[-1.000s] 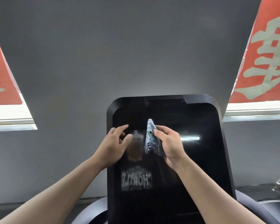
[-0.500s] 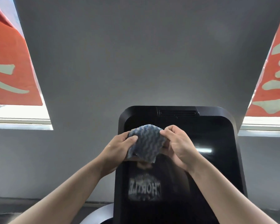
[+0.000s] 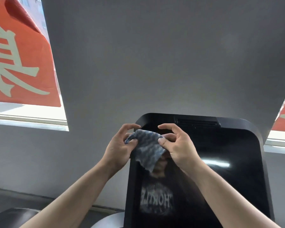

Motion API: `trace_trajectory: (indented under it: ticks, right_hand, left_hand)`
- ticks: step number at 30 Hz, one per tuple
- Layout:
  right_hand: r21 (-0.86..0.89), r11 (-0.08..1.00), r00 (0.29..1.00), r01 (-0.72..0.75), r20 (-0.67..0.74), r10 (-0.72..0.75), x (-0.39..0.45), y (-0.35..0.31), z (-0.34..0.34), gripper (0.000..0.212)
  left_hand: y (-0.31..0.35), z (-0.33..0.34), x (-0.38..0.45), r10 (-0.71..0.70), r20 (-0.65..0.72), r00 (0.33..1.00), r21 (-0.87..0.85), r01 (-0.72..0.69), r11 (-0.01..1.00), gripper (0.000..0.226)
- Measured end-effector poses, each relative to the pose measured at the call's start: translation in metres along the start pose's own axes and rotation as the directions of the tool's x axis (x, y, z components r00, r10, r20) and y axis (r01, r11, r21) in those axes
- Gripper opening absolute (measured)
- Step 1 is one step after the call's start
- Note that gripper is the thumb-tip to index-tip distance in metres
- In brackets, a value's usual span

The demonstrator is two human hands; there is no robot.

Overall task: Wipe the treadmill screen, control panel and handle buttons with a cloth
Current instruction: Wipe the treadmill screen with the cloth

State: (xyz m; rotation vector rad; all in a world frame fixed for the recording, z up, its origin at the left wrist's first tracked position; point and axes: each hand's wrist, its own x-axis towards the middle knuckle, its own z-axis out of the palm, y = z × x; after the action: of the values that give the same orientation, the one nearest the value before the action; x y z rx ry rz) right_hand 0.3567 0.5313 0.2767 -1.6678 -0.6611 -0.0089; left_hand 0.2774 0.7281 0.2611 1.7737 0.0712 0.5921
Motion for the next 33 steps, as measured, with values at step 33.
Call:
trace_trajectory:
  ticks: [33]
  right_hand:
    - [-0.838,0.303,0.869,0.454,0.492,0.058,0.148,0.012,0.005,0.072]
  left_hand:
    - [-0.095,0.064,0.054,-0.011,-0.173,0.985,0.437,0.087,0.895,0.071]
